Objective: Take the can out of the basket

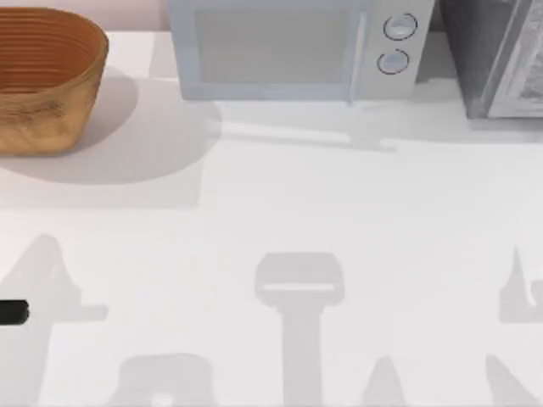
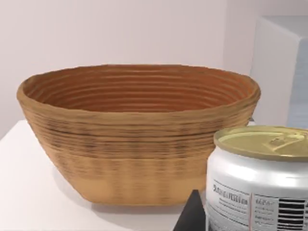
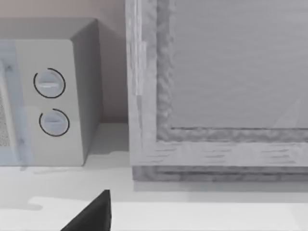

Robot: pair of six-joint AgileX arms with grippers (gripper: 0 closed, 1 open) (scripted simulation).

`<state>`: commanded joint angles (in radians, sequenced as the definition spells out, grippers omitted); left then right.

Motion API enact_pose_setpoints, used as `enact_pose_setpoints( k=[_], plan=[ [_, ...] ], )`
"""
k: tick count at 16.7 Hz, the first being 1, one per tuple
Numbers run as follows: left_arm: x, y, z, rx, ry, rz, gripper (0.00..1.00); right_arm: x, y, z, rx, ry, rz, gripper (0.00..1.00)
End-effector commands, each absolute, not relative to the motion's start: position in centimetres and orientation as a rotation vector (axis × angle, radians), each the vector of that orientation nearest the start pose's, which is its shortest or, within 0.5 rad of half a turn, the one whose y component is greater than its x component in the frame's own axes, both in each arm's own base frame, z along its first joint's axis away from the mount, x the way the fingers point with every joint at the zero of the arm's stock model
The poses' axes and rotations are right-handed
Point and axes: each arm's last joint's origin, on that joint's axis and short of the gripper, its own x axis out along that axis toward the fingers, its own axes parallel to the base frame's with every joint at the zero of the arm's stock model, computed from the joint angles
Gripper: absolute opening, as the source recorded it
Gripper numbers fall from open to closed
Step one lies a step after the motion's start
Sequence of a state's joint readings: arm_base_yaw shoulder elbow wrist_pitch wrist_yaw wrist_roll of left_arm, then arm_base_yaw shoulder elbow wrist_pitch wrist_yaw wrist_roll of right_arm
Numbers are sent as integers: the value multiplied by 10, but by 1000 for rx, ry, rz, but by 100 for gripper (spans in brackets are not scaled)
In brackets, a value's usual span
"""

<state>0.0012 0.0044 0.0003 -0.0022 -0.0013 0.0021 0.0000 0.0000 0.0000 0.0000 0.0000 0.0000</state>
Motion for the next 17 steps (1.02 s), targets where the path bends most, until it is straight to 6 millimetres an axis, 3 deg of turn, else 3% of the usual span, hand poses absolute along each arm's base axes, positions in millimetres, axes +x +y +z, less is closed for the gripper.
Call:
enact_pose_setpoints(
  k=[7, 17],
  plan=[
    [121, -6, 193, 16, -6, -102, 0, 106, -1, 160, 0, 0, 0, 100],
    [183, -19, 234, 33, -16, -355, 0, 106, -1, 160, 0, 0, 0, 100]
  ],
)
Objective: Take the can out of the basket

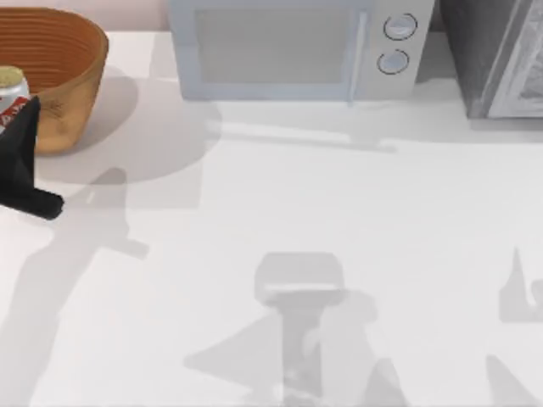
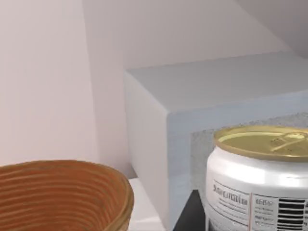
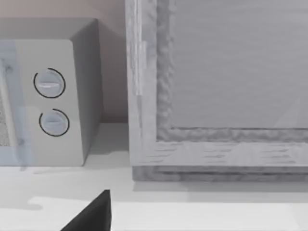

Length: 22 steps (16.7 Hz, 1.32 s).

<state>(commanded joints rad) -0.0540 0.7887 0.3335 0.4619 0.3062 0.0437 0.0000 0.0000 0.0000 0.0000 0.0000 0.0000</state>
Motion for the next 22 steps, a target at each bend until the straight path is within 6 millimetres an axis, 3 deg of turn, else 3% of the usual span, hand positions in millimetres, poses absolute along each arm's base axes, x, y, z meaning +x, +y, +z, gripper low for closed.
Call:
enact_pose_setpoints(
  k=[8, 22],
  plan=[
    [238, -33, 235, 44, -23, -544, 0, 106, -1, 160, 0, 0, 0, 100],
    [313, -58, 180, 25, 20, -885, 0, 106, -1, 160, 0, 0, 0, 100]
  ],
)
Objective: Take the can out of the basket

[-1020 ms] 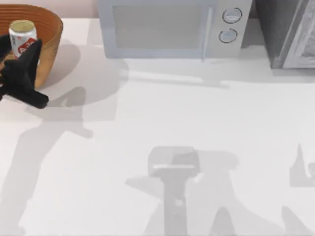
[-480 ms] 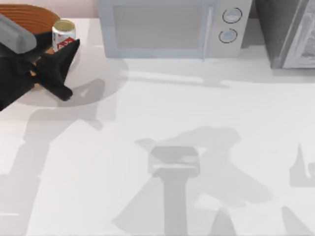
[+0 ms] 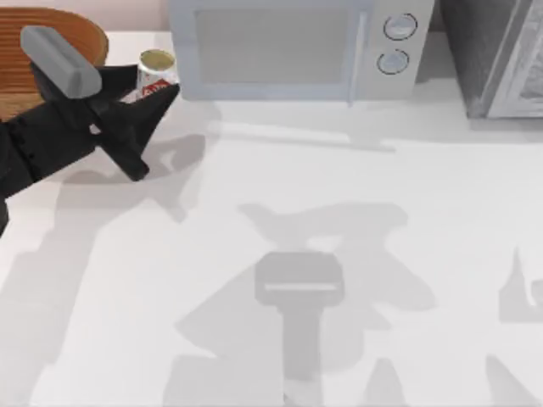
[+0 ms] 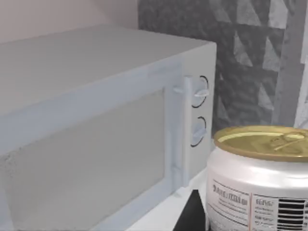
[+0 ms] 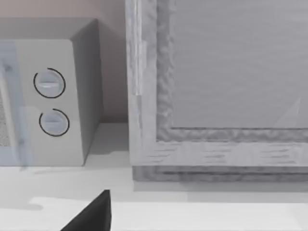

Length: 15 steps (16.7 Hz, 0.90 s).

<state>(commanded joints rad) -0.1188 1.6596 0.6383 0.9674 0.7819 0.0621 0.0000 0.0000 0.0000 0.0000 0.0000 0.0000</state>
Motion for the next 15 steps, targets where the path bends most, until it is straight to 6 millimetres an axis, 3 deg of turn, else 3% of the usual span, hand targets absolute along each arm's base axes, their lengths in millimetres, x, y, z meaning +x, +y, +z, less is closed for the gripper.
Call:
enact_pose_setpoints(
  k=[6, 15],
  plan=[
    [337, -66, 156, 39, -8, -1036, 0, 106, -1, 160, 0, 0, 0, 100],
    [362, -76, 100, 19, 10, -1265, 0, 106, -1, 160, 0, 0, 0, 100]
  ],
)
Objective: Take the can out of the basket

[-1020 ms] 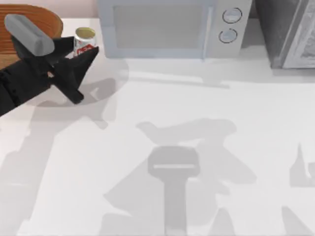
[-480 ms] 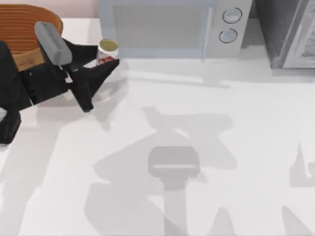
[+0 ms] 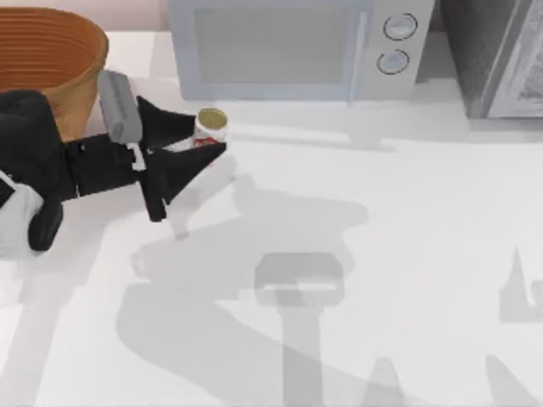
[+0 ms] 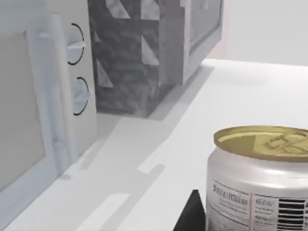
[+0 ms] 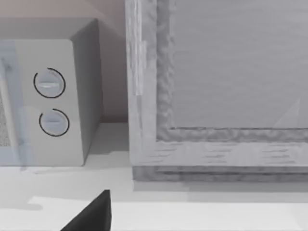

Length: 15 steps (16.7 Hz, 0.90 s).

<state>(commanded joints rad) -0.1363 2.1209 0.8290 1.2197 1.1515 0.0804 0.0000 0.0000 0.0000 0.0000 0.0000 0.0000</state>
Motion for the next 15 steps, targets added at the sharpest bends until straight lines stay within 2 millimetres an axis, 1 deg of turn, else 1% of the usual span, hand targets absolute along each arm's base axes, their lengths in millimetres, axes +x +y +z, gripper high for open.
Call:
enact_pose_setpoints(
  k=[9, 12, 15],
  plan=[
    [380, -82, 35, 2, 9, -1505, 0, 106, -1, 160, 0, 0, 0, 100],
    [384, -83, 22, 0, 3, -1568, 0, 106, -1, 160, 0, 0, 0, 100],
    [386, -83, 18, 0, 0, -1591, 0, 106, -1, 160, 0, 0, 0, 100]
  ],
)
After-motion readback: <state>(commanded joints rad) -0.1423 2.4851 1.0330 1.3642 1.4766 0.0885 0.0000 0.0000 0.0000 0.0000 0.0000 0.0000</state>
